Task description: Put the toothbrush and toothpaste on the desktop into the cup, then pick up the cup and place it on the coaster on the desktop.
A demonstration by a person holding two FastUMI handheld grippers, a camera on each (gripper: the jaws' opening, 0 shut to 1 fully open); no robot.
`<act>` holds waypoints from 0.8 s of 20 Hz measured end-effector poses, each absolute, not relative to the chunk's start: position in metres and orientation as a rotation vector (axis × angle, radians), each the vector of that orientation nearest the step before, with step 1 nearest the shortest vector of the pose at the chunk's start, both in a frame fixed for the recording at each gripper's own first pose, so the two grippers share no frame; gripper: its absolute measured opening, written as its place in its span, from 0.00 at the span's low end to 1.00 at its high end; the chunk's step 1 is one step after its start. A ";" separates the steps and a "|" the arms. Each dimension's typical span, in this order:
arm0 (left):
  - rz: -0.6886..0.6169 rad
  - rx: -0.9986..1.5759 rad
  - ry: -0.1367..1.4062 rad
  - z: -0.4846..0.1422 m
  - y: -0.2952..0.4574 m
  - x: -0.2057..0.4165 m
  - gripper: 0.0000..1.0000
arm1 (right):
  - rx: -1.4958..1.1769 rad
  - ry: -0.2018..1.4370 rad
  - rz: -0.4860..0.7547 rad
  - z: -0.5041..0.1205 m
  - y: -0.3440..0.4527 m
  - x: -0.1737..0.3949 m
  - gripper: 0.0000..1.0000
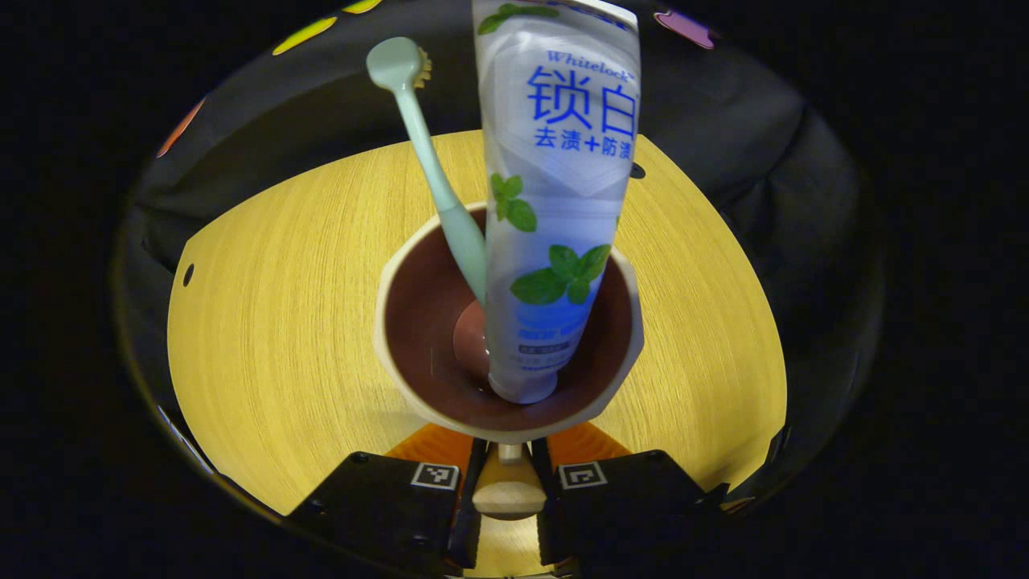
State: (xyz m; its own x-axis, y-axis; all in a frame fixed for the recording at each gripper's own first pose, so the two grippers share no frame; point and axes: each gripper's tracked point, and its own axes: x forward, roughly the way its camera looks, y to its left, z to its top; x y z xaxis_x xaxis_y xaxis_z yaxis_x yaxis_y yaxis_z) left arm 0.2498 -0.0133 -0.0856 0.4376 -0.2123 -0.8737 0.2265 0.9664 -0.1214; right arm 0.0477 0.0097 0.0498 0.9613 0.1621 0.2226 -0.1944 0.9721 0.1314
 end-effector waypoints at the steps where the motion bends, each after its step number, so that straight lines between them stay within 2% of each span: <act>1: -0.278 0.015 1.092 -0.101 0.000 0.255 0.31 | 0.160 -0.214 0.166 0.050 0.006 0.048 0.95; 4: -0.262 0.049 1.075 -0.133 0.070 0.286 0.31 | 0.207 -0.218 0.123 0.052 -0.003 0.052 0.95; 8: -0.264 0.049 0.974 -0.125 0.158 0.324 0.32 | 0.258 -0.197 0.129 0.051 0.002 0.052 0.95; 9: -0.266 0.048 0.953 -0.120 0.176 0.329 0.32 | 0.247 -0.194 0.133 0.049 0.001 0.052 0.92; 11: -0.258 0.044 0.848 -0.094 0.230 0.343 0.32 | 0.200 -0.181 0.138 0.044 -0.002 0.051 0.95; 16: -0.284 -0.039 0.577 -0.046 0.351 0.359 0.32 | 0.213 -0.123 0.191 0.035 0.018 0.048 0.95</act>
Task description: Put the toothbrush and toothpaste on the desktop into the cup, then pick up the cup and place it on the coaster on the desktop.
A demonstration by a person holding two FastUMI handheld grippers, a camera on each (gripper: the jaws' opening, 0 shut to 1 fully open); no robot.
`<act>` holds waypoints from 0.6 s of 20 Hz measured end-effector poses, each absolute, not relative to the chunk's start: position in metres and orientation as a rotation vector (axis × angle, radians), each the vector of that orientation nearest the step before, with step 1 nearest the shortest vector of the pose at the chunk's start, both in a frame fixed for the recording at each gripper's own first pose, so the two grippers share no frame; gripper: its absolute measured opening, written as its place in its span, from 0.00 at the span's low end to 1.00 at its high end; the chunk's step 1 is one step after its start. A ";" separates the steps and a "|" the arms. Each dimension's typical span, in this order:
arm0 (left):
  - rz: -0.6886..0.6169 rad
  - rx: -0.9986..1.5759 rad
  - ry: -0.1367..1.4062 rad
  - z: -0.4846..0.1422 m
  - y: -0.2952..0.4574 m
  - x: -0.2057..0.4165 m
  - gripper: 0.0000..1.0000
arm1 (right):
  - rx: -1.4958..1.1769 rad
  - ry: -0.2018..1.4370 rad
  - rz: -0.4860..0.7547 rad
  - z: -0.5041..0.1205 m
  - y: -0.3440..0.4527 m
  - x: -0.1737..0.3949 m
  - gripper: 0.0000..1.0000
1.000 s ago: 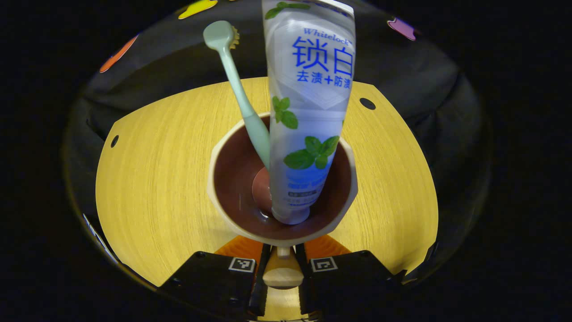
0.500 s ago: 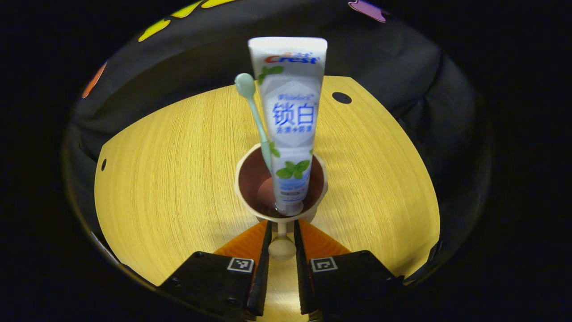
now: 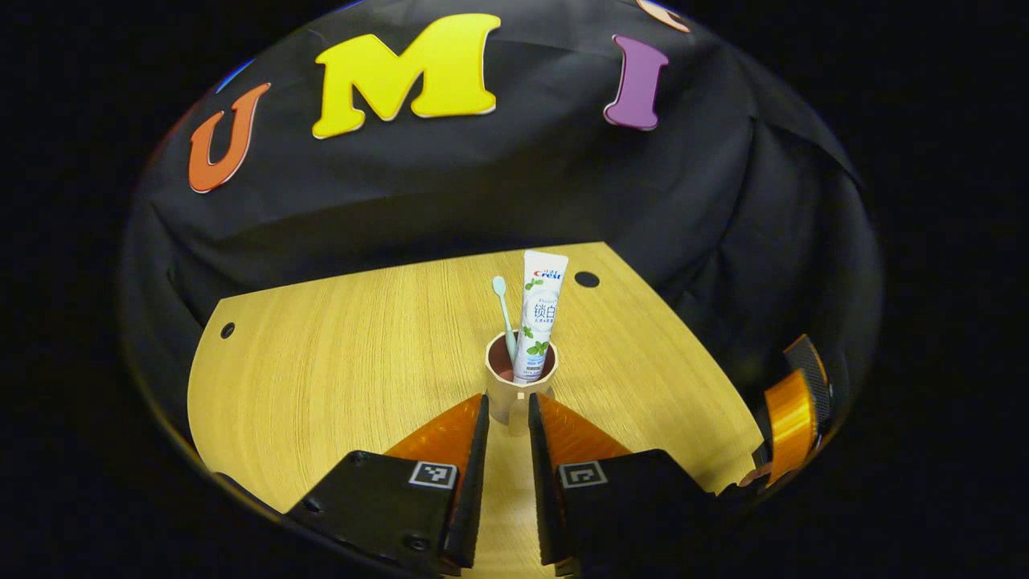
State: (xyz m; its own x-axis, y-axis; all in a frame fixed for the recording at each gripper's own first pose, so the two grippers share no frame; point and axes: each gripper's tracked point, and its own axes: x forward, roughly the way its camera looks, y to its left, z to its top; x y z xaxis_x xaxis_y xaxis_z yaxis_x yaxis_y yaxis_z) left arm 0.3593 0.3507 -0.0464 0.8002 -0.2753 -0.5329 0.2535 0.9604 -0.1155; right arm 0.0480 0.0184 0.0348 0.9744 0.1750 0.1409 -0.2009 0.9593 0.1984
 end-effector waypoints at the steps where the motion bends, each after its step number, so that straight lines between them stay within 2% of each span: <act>1: -0.286 -0.049 0.535 -0.045 0.377 0.361 0.32 | 0.226 -0.095 0.224 0.030 0.029 0.042 0.93; 2: -0.264 -0.042 0.461 -0.042 0.330 0.294 0.32 | 0.216 -0.083 0.303 0.028 0.047 0.035 0.93; 3: -0.236 -0.011 0.412 -0.038 0.387 0.303 0.33 | 0.187 -0.080 0.311 0.025 0.048 0.037 0.95; 5: -0.176 0.011 0.332 -0.050 0.431 0.310 0.37 | 0.113 -0.082 0.272 0.020 0.038 0.040 0.95; 6: -0.162 0.011 0.298 -0.051 0.437 0.303 0.48 | 0.088 -0.083 0.249 0.020 0.033 0.040 0.95; 7: -0.149 0.007 0.256 -0.052 0.444 0.296 0.43 | 0.074 -0.084 0.242 0.020 0.034 0.039 0.95; 9: -0.098 0.012 0.179 -0.047 0.465 0.286 0.59 | 0.073 -0.075 0.223 0.019 0.036 0.036 0.92; 10: -0.055 0.013 0.125 -0.042 0.480 0.284 0.74 | 0.080 -0.076 0.216 0.019 0.039 0.034 0.92; 12: 0.023 -0.001 0.023 -0.028 0.505 0.281 0.93 | 0.075 -0.078 0.208 0.018 0.045 0.032 0.95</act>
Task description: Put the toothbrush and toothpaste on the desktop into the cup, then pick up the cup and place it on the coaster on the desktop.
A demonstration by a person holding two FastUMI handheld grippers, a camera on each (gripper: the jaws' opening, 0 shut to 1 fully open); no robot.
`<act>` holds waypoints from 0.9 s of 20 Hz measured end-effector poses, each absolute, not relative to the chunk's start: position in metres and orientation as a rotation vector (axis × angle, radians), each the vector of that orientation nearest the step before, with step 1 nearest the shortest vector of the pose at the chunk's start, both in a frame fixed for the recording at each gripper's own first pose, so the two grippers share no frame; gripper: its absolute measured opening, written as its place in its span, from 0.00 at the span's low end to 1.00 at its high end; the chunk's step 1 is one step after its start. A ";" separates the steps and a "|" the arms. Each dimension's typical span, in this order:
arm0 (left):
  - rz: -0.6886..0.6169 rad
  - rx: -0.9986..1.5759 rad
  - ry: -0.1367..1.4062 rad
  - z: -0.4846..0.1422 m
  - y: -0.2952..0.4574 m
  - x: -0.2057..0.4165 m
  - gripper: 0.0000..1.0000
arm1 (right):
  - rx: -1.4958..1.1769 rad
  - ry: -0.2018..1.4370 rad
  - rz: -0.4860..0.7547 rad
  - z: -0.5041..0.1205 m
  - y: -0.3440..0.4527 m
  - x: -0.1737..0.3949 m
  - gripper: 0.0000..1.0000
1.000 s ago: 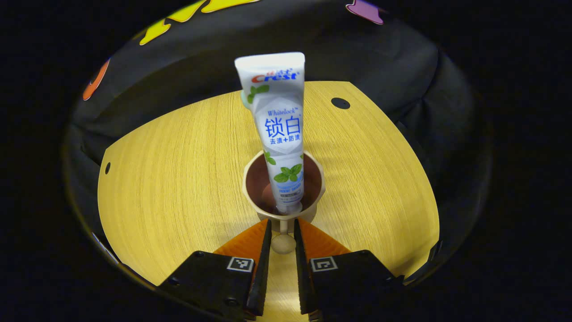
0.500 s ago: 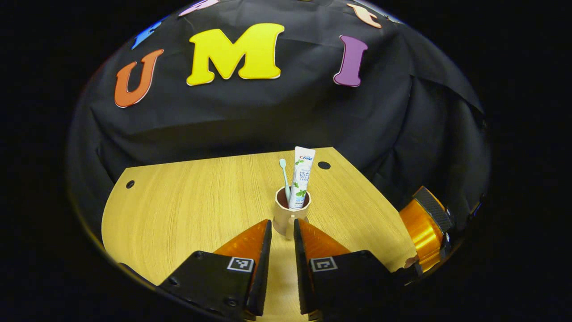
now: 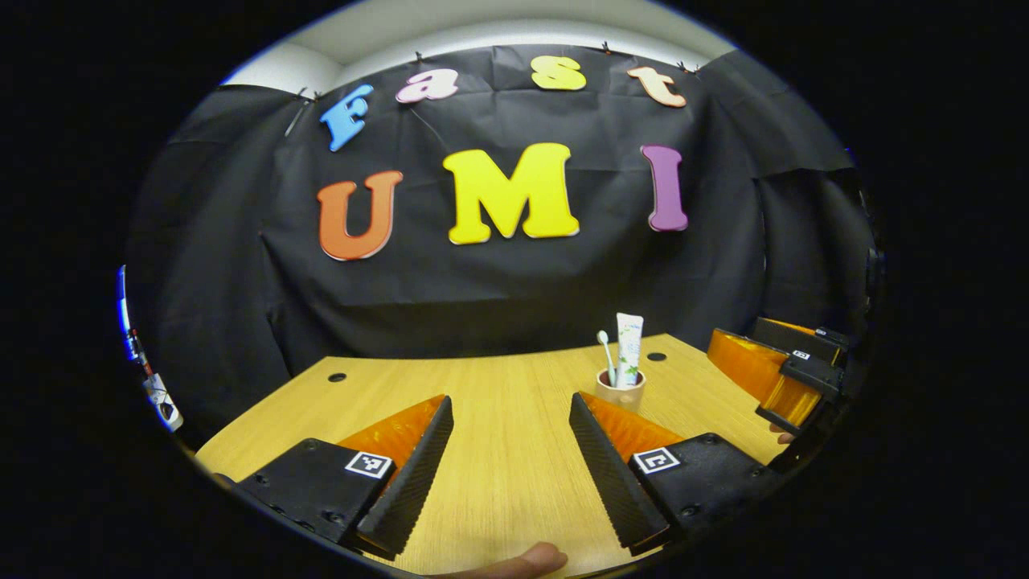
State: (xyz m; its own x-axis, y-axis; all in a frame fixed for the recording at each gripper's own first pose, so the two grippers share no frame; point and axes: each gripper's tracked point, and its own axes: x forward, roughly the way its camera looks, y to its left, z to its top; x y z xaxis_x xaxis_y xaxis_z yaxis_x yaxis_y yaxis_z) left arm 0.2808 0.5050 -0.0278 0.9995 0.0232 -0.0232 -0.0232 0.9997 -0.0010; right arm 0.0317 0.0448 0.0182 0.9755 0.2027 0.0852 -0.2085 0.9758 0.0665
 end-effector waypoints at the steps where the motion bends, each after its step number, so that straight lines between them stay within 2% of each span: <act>1: 0.024 -0.020 -0.005 -0.028 0.511 0.276 0.97 | 0.052 -0.086 0.206 0.017 0.046 0.031 0.95; 3: 0.007 -0.043 -0.006 -0.030 0.513 0.273 1.00 | 0.007 -0.095 0.203 0.017 0.043 0.031 0.95; 4: 0.005 -0.032 -0.004 -0.033 0.518 0.271 0.99 | -0.008 -0.094 0.206 0.015 0.043 0.030 0.92; 5: 0.024 -0.037 -0.026 -0.029 0.523 0.271 1.00 | -0.017 -0.091 0.212 0.014 0.044 0.029 0.96; 18: -0.036 -0.064 0.010 -0.049 0.499 0.284 1.00 | -0.041 -0.108 0.206 0.013 0.043 0.031 0.96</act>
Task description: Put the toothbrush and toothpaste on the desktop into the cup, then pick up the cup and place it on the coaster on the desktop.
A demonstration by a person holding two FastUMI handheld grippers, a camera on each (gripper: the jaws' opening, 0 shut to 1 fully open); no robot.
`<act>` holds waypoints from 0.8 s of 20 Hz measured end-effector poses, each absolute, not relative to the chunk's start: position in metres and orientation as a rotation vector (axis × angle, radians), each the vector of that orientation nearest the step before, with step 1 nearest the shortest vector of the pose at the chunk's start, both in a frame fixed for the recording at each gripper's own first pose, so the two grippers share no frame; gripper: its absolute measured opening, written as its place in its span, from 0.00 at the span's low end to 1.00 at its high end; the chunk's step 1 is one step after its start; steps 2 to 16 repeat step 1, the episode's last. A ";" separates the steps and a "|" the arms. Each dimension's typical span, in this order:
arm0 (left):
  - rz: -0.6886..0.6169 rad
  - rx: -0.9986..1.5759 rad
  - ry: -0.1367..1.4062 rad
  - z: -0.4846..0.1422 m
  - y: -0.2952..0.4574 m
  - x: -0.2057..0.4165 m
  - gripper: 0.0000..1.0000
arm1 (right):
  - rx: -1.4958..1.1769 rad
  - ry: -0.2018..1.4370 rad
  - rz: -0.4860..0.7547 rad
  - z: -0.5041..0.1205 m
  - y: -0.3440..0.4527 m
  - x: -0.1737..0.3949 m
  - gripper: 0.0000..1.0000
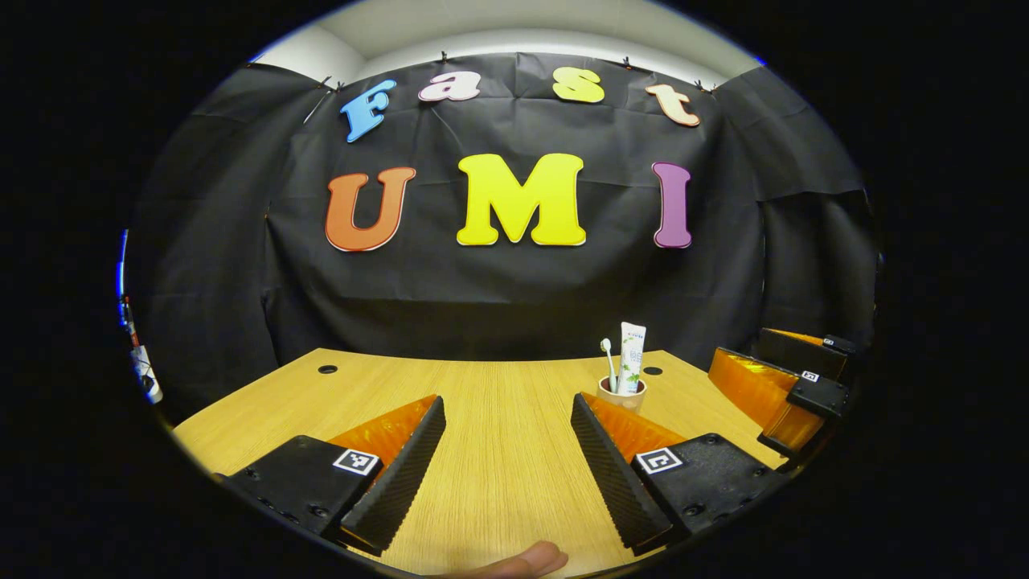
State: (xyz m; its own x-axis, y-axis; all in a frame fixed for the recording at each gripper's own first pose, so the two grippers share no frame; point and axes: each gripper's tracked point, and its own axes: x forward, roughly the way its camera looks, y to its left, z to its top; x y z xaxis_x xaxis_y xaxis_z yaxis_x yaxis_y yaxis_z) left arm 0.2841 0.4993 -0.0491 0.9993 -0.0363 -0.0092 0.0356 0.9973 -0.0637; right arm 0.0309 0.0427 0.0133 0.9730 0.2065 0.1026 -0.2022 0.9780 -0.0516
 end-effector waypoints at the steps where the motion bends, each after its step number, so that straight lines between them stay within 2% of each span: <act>1: -0.038 -0.060 0.007 -0.049 0.498 0.284 1.00 | -0.047 -0.111 0.207 0.013 0.042 0.032 0.96; 16: -0.038 -0.060 0.007 -0.049 0.498 0.284 1.00 | -0.047 -0.111 0.207 0.013 0.042 0.032 0.96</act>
